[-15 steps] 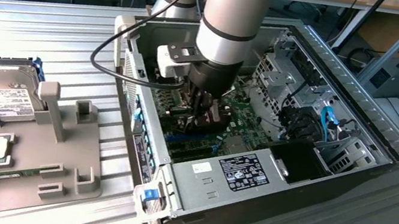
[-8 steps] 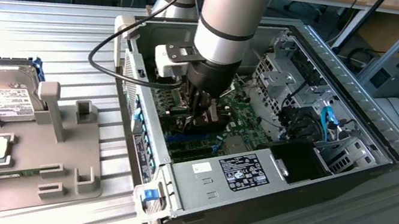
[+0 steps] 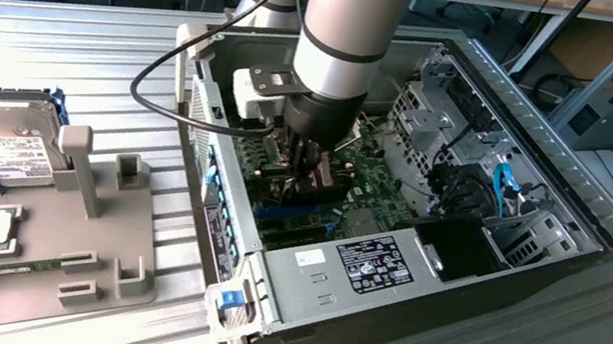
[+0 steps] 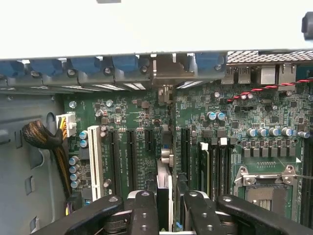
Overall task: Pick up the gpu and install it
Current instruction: 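Insert the gpu into the slot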
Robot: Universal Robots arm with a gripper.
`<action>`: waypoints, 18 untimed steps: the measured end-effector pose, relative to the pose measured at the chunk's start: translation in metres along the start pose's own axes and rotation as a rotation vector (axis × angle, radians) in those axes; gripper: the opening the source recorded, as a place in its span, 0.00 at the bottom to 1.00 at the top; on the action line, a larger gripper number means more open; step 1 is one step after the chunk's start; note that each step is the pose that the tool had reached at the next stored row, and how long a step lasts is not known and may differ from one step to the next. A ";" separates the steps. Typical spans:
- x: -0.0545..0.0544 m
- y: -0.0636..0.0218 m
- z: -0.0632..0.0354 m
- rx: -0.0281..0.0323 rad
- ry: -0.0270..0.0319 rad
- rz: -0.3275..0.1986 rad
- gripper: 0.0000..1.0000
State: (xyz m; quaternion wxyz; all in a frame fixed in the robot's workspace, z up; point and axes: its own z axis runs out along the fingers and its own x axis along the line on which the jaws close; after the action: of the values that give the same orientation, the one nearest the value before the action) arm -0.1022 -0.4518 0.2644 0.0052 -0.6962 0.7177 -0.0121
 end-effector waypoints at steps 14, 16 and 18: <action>0.003 0.0004 0.0032 -0.0002 -0.0018 0.000 0.26; 0.003 0.0002 0.0037 -0.0004 -0.0016 0.000 0.26; 0.003 0.0001 0.0042 -0.0004 -0.0018 0.000 0.26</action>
State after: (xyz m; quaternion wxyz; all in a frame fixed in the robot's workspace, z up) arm -0.1023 -0.4544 0.2603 0.0057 -0.6962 0.7178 -0.0113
